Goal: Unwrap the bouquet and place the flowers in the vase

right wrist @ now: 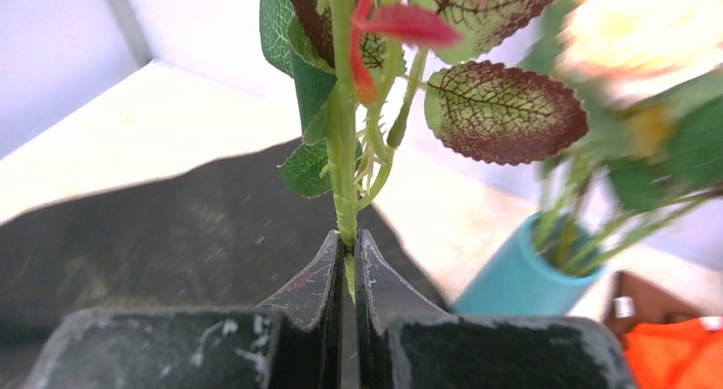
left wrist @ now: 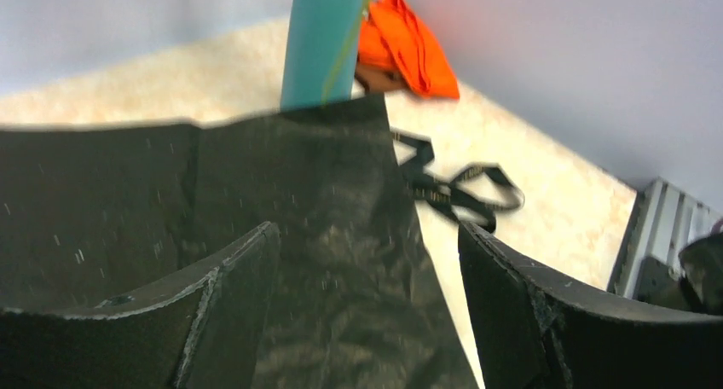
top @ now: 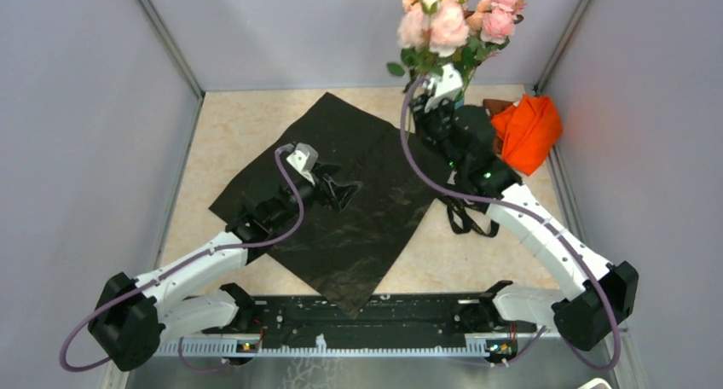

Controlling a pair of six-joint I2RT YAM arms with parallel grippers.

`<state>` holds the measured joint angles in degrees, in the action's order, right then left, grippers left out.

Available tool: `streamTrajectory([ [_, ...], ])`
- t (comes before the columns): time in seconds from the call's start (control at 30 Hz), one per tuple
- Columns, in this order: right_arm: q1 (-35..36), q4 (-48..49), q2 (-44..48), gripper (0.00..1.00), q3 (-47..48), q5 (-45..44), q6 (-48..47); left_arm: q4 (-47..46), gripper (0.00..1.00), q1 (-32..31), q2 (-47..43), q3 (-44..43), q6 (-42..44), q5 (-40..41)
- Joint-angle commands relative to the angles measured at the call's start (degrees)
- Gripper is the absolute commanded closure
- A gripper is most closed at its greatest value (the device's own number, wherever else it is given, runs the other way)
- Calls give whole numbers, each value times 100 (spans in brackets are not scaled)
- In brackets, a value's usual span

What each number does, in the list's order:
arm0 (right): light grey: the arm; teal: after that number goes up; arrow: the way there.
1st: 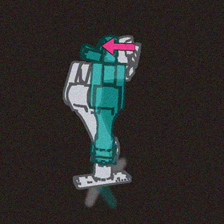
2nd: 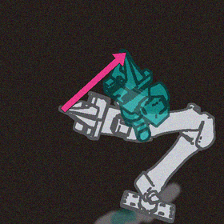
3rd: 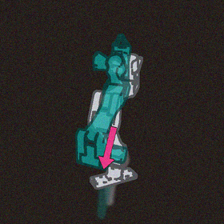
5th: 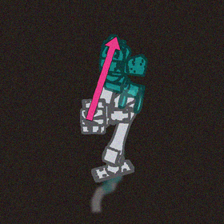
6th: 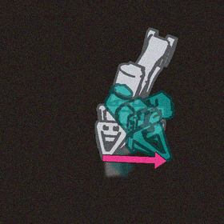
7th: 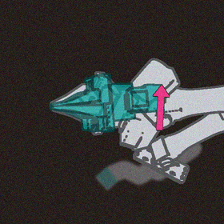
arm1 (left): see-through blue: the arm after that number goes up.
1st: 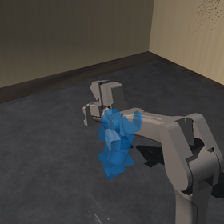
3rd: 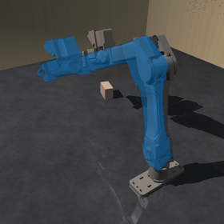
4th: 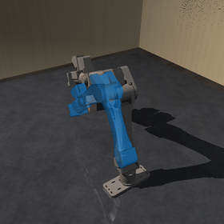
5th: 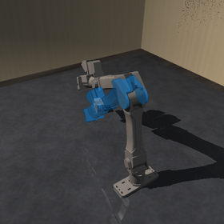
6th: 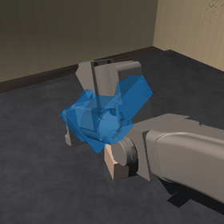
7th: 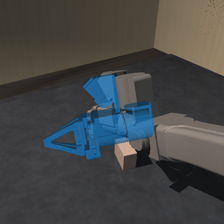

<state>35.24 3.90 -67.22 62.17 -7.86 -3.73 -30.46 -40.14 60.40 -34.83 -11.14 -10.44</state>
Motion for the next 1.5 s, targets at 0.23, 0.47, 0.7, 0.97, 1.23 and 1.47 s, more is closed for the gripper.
streamTrajectory([
  [0.23, -1370, 35, -437, 100, 1997, 69, -310, -459, 18, -42, -102, 1081, -557, -50],
  [0.47, -1802, 134, -939, 100, 2045, 204, -241, -314, 18, -38, -203, 1148, -455, 28],
  [0.7, -2137, 575, -1157, 100, 1499, 464, -36, -282, 18, -42, -187, 1254, -425, 38],
  [0.97, -2250, 975, -1347, 100, 872, 690, 163, -329, 18, -38, -121, 1387, -506, 28],
  [1.23, -2250, 1319, -1480, 68, 533, 750, 136, -265, 16, -38, -188, 1457, -567, 375],
  [1.47, -2248, 1355, -1231, 43, 429, 750, 152, -326, 15, -38, -190, 1517, -673, 494],
])
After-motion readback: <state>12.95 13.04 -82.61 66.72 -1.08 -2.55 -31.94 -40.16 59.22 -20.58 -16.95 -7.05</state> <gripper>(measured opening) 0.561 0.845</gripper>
